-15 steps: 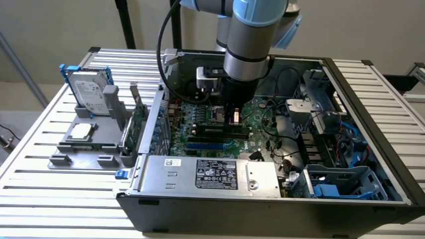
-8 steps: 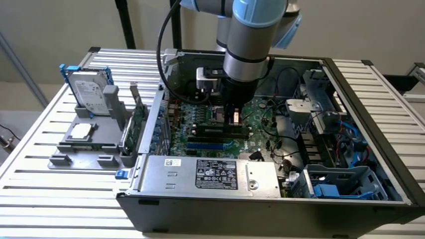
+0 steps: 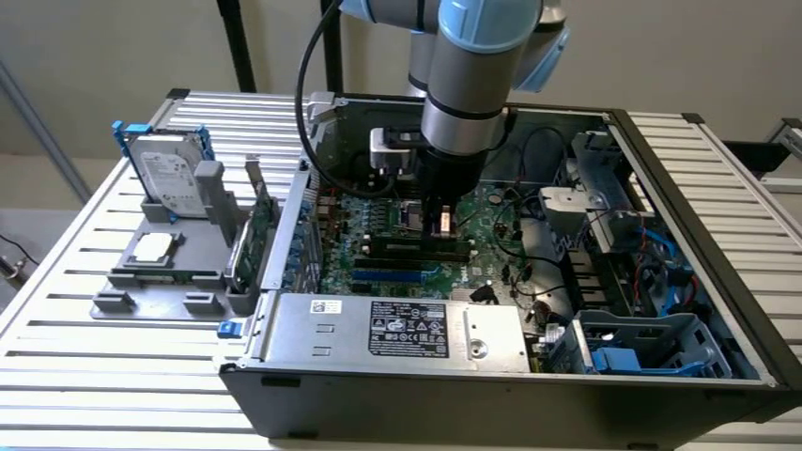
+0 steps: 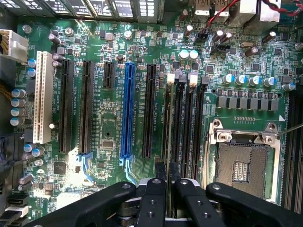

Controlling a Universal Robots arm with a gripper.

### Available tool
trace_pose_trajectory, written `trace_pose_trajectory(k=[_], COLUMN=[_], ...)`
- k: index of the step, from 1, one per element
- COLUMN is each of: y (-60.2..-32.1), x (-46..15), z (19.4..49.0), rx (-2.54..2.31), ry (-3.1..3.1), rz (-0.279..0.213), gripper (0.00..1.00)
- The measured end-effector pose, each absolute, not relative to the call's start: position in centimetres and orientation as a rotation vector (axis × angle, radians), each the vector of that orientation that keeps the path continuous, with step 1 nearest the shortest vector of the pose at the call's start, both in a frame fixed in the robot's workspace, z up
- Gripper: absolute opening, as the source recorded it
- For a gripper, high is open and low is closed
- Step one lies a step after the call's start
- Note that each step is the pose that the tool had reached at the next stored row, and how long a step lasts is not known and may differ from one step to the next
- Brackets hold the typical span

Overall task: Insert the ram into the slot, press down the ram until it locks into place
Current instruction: 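Insert the ram into the slot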

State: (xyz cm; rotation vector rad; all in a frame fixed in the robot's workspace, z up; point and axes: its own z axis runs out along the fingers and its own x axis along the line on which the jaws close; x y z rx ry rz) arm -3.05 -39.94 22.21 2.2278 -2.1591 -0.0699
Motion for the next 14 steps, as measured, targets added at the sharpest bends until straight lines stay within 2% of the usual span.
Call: trace_pose_trajectory(k=[2, 3, 5, 6, 14], y=[-39.9, -39.9, -39.9, -39.9, -40.0], x=[-3.1, -3.1, -3.1, -3.1, -3.1], z=[22.2, 22.2, 22.4, 22.7, 25.1], rx=[2.228, 2.228, 2.229, 2.229, 2.229], ry=[-2.159, -2.159, -2.16, -2.16, -2.16], rz=[-0.07, -0.07, -0.072, -0.073, -0.078], gripper=[0.15, 0.21, 0.21, 0.28, 0.26])
